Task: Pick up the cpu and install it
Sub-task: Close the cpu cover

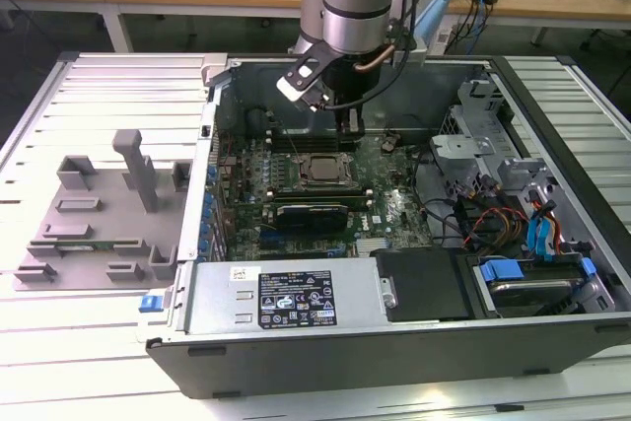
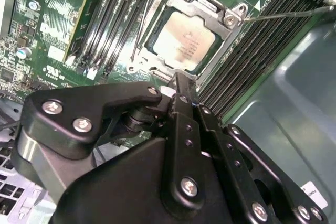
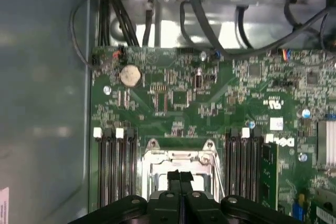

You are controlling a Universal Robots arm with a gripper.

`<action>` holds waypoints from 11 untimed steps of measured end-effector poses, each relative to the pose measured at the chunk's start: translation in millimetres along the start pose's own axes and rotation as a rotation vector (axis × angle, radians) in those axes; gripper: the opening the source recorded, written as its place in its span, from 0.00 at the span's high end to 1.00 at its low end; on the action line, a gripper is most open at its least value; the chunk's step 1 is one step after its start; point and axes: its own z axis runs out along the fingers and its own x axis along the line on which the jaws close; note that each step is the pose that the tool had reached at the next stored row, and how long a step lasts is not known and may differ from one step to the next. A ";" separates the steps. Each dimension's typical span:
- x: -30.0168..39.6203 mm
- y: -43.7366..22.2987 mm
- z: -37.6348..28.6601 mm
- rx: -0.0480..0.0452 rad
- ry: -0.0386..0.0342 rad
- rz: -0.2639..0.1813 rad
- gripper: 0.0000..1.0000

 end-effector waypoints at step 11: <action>-8.3 -14.9 7.9 -0.0002 0.0004 0.000 0.89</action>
